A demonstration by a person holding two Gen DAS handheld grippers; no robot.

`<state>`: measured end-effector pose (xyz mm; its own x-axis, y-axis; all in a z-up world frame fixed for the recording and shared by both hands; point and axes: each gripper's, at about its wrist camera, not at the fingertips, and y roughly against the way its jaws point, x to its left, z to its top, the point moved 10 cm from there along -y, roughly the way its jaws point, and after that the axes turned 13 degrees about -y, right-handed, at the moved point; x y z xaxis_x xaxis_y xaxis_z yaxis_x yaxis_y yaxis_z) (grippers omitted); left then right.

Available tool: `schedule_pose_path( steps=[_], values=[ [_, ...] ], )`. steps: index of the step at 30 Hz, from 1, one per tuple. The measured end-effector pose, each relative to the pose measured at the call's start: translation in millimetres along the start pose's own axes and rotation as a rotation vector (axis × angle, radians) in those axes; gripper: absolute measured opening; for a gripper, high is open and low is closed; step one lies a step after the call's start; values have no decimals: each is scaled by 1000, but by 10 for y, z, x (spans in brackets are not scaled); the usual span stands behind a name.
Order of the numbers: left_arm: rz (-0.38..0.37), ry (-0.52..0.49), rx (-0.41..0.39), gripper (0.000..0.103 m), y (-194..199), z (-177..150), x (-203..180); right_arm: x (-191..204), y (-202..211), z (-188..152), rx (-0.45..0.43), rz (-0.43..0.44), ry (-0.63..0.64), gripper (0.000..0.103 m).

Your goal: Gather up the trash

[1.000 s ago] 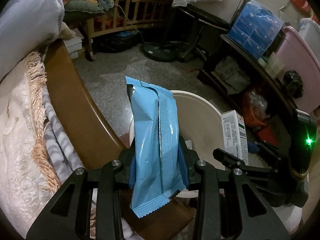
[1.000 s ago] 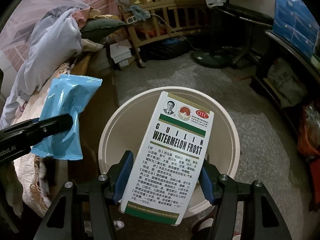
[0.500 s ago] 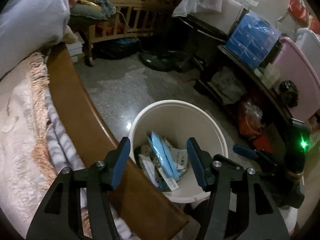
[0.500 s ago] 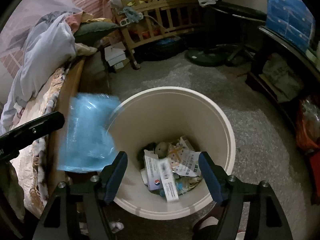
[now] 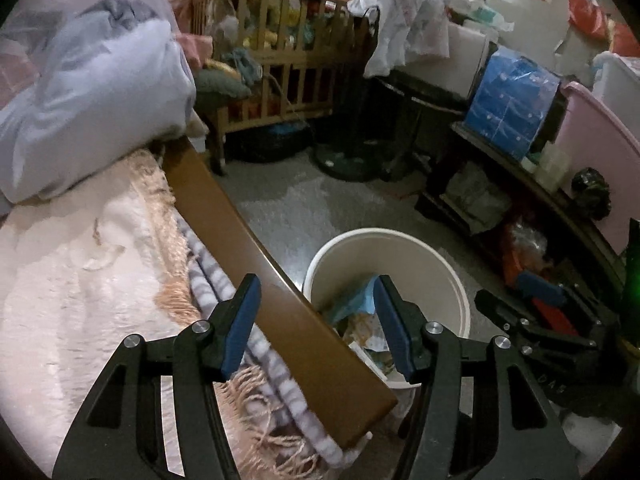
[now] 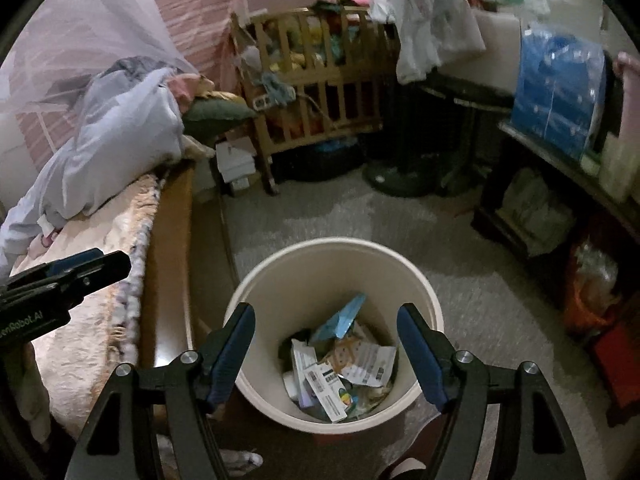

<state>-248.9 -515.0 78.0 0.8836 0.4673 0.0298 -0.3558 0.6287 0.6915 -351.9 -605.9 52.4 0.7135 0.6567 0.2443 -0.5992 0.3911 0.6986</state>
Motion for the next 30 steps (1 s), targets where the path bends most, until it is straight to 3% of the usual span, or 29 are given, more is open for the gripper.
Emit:
schedule_pose_path(
  steps=[8, 30],
  values=[
    [32, -23, -90, 57, 462, 61, 42, 184, 419, 95, -105, 1, 5, 77],
    [94, -38, -165, 57, 908, -5, 116, 485, 1025, 177, -234, -5, 9, 79]
  ],
)
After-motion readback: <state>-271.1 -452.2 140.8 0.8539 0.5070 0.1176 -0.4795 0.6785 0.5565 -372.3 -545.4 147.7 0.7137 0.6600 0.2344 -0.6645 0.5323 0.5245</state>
